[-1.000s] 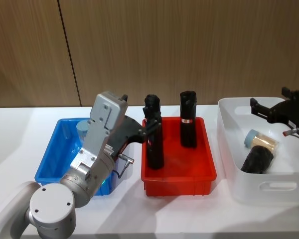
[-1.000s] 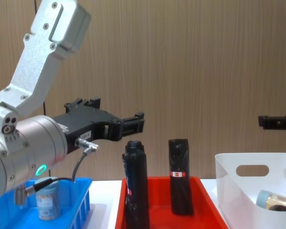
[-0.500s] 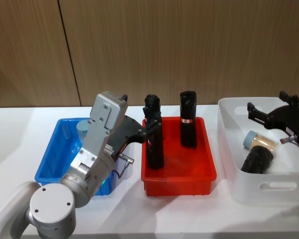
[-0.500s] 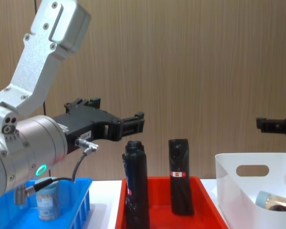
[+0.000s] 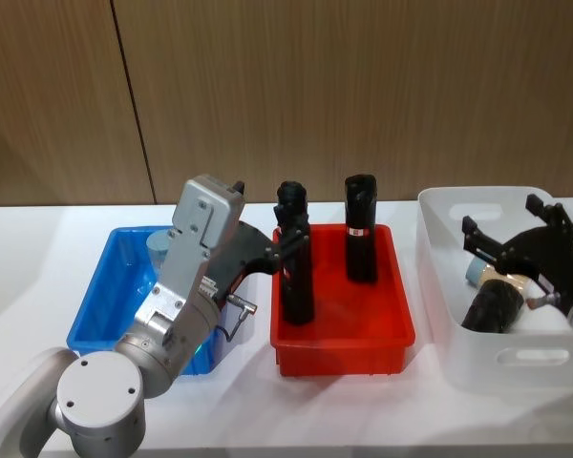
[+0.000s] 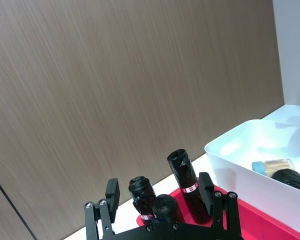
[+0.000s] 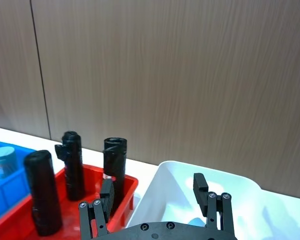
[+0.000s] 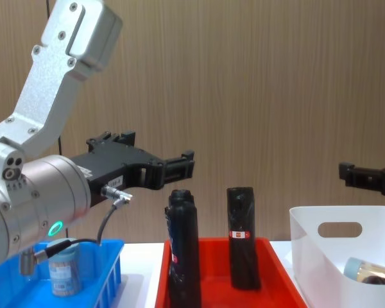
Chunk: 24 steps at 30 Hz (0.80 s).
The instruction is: Pick the cotton swabs from the blue box and place them into the white box.
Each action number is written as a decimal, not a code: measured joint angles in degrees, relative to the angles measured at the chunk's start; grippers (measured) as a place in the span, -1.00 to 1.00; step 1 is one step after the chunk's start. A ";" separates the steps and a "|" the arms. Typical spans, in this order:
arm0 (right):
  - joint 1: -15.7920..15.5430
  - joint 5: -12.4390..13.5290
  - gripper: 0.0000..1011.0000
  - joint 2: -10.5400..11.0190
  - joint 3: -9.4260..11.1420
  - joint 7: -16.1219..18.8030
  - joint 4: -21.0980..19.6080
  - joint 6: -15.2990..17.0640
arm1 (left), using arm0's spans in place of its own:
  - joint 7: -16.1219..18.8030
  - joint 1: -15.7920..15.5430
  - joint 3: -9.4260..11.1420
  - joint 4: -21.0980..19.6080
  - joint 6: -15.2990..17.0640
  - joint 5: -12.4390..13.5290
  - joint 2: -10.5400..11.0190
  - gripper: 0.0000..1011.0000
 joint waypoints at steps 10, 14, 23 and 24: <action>-5.61 1.43 0.98 0.27 -0.92 -2.63 -4.91 -3.64 | 0.00 0.00 0.00 0.00 0.00 0.00 0.00 0.99; -6.84 1.73 0.98 0.32 -1.13 -3.21 -6.01 -4.50 | 0.00 0.00 0.00 0.00 0.00 0.00 0.00 0.99; -8.05 2.01 0.98 0.37 -1.33 -3.82 -7.02 -5.25 | 0.00 0.00 0.00 0.00 0.00 0.00 0.00 0.99; -8.06 2.01 0.98 0.37 -1.33 -3.83 -7.03 -5.26 | 0.00 0.00 0.00 0.00 0.00 0.00 0.00 0.99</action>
